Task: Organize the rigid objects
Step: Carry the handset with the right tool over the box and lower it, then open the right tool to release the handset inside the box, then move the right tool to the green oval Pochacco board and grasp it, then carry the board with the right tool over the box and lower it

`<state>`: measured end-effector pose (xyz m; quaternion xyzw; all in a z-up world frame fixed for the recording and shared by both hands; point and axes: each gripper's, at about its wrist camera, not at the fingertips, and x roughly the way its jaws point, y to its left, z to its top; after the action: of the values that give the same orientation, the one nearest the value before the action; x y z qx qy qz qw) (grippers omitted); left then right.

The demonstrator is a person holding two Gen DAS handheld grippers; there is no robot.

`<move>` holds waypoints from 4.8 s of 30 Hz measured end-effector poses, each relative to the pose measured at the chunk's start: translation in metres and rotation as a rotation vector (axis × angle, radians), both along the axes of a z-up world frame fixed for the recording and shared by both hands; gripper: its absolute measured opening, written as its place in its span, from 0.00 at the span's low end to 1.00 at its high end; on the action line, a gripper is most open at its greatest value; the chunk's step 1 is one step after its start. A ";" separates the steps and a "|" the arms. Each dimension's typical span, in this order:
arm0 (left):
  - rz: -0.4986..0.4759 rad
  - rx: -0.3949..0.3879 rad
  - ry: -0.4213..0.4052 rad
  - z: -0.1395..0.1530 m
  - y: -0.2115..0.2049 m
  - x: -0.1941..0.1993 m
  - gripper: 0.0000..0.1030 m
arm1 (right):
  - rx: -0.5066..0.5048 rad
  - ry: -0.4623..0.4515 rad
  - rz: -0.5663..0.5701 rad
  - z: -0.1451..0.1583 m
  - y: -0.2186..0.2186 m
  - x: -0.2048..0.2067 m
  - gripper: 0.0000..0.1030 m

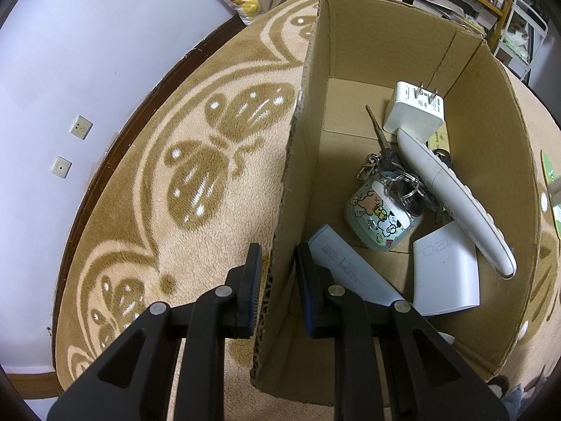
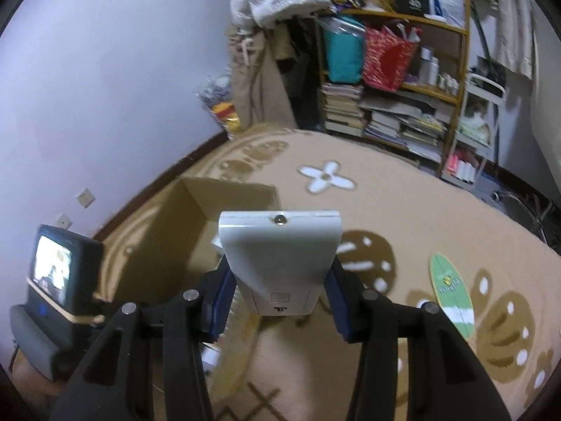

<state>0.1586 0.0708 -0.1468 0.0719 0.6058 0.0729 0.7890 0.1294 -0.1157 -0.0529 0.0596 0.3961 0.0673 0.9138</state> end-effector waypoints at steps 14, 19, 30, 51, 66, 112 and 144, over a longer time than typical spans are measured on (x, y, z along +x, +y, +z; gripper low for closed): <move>0.000 -0.001 0.000 0.000 0.000 0.000 0.19 | 0.042 0.016 0.097 -0.011 0.041 0.011 0.49; 0.001 -0.001 0.001 0.000 0.000 0.000 0.19 | 0.037 0.036 0.102 -0.027 0.049 0.014 0.50; 0.001 -0.001 0.000 0.000 0.000 0.000 0.19 | 0.037 0.073 0.084 -0.044 0.050 0.019 0.50; 0.000 0.001 0.000 0.000 -0.001 0.000 0.19 | 0.032 0.017 0.053 -0.029 0.046 0.022 0.71; 0.001 0.000 0.000 0.001 -0.001 -0.001 0.19 | -0.072 0.043 -0.065 -0.037 -0.030 0.014 0.92; 0.000 0.006 0.001 0.003 0.000 0.000 0.19 | -0.113 0.145 -0.416 -0.159 -0.203 0.011 0.66; -0.001 0.009 0.002 0.001 -0.001 0.000 0.19 | 0.090 -0.066 -0.059 -0.030 -0.048 -0.002 0.59</move>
<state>0.1589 0.0694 -0.1454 0.0759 0.6062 0.0750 0.7881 0.1276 -0.1635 -0.0826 0.1102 0.3603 0.0600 0.9244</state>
